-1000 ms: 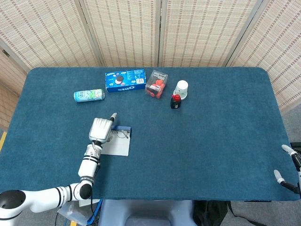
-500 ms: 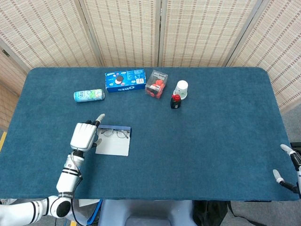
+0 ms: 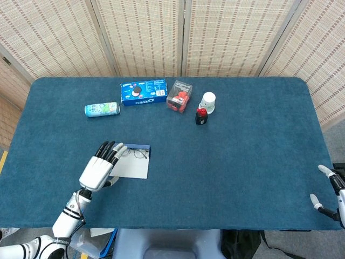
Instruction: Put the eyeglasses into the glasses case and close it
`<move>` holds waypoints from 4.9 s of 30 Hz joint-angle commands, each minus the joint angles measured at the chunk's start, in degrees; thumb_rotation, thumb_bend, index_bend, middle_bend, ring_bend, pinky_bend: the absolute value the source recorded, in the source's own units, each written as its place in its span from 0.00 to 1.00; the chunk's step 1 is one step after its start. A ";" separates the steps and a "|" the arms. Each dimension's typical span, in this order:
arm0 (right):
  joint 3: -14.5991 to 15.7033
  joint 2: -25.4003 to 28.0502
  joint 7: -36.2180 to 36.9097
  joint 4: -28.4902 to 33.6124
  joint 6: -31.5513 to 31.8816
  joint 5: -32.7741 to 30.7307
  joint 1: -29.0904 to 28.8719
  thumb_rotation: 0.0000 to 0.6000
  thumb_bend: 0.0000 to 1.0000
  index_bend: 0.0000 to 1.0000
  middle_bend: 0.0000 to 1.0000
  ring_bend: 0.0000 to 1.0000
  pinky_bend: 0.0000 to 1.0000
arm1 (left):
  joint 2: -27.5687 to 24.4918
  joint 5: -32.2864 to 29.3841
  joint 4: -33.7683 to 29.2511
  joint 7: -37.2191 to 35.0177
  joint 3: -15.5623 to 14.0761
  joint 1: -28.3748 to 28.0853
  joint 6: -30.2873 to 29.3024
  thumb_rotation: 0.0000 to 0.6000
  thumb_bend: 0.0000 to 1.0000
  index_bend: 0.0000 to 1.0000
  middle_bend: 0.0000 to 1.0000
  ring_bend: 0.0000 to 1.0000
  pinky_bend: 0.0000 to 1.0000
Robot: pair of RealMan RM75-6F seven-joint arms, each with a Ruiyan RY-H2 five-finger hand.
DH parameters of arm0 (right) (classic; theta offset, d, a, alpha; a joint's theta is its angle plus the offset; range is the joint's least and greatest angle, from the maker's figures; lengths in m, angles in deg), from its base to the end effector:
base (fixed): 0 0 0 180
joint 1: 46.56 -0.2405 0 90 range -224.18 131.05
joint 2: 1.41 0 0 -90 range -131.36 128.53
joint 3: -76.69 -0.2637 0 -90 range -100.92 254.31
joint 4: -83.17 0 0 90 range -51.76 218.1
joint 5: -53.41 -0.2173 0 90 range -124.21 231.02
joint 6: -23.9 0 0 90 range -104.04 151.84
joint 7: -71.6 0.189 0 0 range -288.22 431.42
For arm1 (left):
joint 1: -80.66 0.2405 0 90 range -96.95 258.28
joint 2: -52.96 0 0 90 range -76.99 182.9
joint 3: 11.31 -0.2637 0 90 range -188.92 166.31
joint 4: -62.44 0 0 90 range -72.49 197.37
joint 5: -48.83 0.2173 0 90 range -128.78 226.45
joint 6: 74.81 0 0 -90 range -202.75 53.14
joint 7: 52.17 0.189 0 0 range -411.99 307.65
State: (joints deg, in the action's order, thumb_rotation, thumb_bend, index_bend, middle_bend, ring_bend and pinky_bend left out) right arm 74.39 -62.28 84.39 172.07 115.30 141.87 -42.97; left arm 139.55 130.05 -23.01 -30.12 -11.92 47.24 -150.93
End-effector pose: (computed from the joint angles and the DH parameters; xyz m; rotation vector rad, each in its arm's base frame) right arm -0.3497 -0.1757 0.1944 1.2484 -0.9692 0.9654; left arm -0.1750 0.3294 -0.0020 -1.8224 -0.6105 -1.0056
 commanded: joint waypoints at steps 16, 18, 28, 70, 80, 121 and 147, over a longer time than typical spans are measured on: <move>0.13 -0.01 -0.38 0.23 -0.51 -0.25 -0.19 1.00 0.30 0.16 0.24 0.16 0.07 | 7.91 0.68 13.49 -0.73 1.28 -0.61 7.45 1.00 0.17 0.00 0.00 0.00 0.01; 0.14 0.00 -0.45 0.28 -0.51 -0.31 -0.17 1.00 0.30 0.16 0.24 0.16 0.07 | 8.40 0.46 14.56 -0.96 1.47 -0.53 7.99 1.00 0.17 0.00 0.00 0.00 0.01; 0.14 0.03 -0.63 0.39 -0.38 -0.42 -0.08 1.00 0.30 0.16 0.24 0.16 0.07 | 10.01 -0.70 18.16 -0.05 2.50 -0.35 10.11 1.00 0.17 0.00 0.00 0.00 0.00; 0.22 0.05 -0.97 0.67 -0.20 -0.84 0.30 1.00 0.30 0.16 0.24 0.16 0.07 | 12.06 -4.14 19.30 1.91 6.25 -0.21 12.01 1.00 0.17 0.00 0.00 0.00 0.00; 0.09 0.05 -0.85 0.64 -0.06 -0.94 0.36 1.00 0.30 0.16 0.24 0.16 0.07 | 13.61 -4.54 21.00 1.19 8.00 -0.95 11.47 1.00 0.17 0.00 0.00 0.00 0.00; -0.41 0.10 -0.79 0.45 -0.88 -2.08 0.23 1.00 0.30 0.16 0.24 0.16 0.07 | 26.12 -10.26 39.22 -8.04 18.61 -10.44 13.19 1.00 0.22 0.31 0.03 0.00 0.00; -0.57 0.16 -0.60 0.28 -1.49 -2.42 -0.06 1.00 0.30 0.16 0.24 0.16 0.07 | 31.06 -10.66 49.22 -10.07 18.50 -14.91 15.88 1.00 0.30 0.55 0.11 0.00 0.00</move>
State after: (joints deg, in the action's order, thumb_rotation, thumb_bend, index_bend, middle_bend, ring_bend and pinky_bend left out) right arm 73.83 -62.11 83.79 172.34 113.81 139.44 -43.03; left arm 170.65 119.34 26.26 -40.16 6.62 32.29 -135.00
